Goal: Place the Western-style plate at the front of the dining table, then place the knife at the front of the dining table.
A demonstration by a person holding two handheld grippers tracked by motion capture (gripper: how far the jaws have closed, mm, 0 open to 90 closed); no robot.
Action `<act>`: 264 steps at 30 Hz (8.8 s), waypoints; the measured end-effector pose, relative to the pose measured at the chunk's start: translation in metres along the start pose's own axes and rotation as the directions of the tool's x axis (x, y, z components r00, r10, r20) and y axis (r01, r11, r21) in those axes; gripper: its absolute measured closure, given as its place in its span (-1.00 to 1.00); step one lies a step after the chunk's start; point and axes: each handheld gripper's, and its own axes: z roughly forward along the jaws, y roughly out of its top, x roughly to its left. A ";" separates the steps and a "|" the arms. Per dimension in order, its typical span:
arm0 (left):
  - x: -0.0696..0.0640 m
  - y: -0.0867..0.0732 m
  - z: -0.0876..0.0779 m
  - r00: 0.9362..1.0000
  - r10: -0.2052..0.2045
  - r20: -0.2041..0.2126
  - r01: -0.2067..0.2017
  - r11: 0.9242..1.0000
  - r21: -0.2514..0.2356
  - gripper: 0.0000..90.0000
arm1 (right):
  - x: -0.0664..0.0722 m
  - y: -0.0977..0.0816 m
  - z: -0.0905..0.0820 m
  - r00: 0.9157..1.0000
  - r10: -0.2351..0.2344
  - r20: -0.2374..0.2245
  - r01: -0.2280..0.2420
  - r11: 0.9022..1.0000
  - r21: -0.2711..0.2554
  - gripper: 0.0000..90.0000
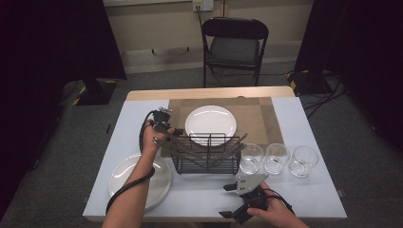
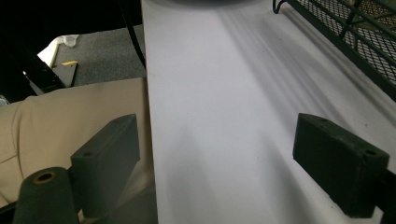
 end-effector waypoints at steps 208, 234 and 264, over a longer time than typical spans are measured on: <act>-0.010 0.007 -0.225 0.996 0.016 0.088 -0.021 0.999 0.050 -0.55 | -0.005 -0.005 -0.026 0.994 0.008 0.112 -0.011 0.999 0.034 -0.70; -0.024 0.022 -0.225 0.992 0.039 0.121 -0.045 0.998 0.054 -0.55 | -0.014 -0.012 -0.025 0.990 0.035 0.135 -0.042 0.998 0.046 -0.70; -0.035 0.031 -0.222 0.988 0.057 0.141 -0.063 0.997 0.041 -0.57 | -0.024 -0.017 -0.022 0.979 0.061 0.196 -0.082 0.992 0.098 -0.71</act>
